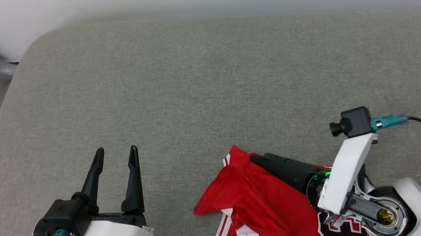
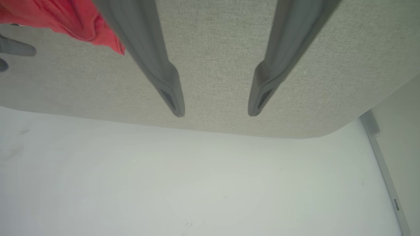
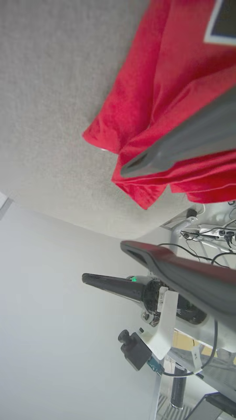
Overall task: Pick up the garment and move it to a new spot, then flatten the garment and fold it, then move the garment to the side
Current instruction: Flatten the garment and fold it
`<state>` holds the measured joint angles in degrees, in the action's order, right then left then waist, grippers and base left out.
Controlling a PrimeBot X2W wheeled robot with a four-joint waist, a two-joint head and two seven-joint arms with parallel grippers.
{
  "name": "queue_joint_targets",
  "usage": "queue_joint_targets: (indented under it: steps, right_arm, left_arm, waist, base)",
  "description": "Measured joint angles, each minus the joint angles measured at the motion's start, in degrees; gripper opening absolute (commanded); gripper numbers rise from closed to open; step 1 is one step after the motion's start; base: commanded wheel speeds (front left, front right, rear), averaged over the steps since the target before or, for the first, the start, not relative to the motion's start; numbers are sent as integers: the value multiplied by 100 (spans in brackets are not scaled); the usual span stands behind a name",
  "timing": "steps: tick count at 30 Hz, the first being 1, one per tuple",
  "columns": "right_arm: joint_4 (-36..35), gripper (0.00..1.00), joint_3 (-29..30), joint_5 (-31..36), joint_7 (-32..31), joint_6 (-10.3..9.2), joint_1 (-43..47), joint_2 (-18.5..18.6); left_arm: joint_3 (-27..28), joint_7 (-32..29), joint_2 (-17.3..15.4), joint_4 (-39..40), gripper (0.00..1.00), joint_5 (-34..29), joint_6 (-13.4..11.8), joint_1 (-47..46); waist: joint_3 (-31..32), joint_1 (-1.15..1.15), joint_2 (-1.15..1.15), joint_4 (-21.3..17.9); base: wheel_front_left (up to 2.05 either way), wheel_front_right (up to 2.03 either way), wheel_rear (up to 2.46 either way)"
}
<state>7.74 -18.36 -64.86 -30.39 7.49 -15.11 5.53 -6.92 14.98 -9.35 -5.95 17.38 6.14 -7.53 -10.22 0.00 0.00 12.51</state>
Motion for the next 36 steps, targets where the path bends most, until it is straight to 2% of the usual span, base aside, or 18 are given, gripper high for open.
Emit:
queue_joint_targets:
  steps: [2, 4, 9, 15, 17, 20, 23, 28, 36]
  right_arm:
    - [-203, 100, 3, 255, 364, 0, 21, 141]
    - [-265, 100, 87, 835, 808, 0, 28, 308]
    - [-253, 100, 692, 2126, 1567, 0, 331, 481]
    - [-428, 100, 1860, 3758, 1857, 0, 805, 420]
    - [-631, 100, 2225, 4320, 1986, 0, 952, 293]
    - [-988, 100, 2607, 5132, 2346, 0, 1138, 126]
    - [-1278, 100, 2731, 5698, 2746, 1, 1327, -8]
    - [-1403, 100, 2664, 5990, 3150, 1, 1692, -144]
    - [-1477, 100, 2538, 5866, 3218, 1, 2233, -241]
  left_arm:
    - [8, 1, 3, -1, 100, -21, 1, 10]
    - [20, 1, 1, 1, 100, -53, 1, 34]
    - [78, 1, -3, 2, 100, -99, -29, 139]
    - [185, 8, 3, -47, 100, -101, -137, 263]
    - [204, 9, 2, -73, 100, -101, -169, 292]
    - [236, 9, 2, -105, 100, -108, -227, 374]
    - [259, 9, 3, -101, 100, -118, -261, 396]
    - [244, 8, 1, -175, 100, -158, -281, 563]
    - [214, 9, 23, -181, 100, -201, -323, 879]
  waist:
    - [45, 0, 0, -71]
    - [94, 0, 0, -148]
    - [232, 0, 0, -360]
    - [420, 0, 0, -631]
    - [494, 0, 0, -710]
    - [601, 0, 0, -813]
    - [709, 0, 0, -878]
    - [903, 0, 0, -935]
    - [1130, -1, 0, -975]
  base:
    - [0, 0, 0]
    - [0, 0, 0]
    - [0, 0, 0]
    - [0, 0, 0]
    - [0, 0, 0]
    - [0, 0, 0]
    - [0, 0, 0]
    - [0, 0, 0]
    - [0, 0, 0]
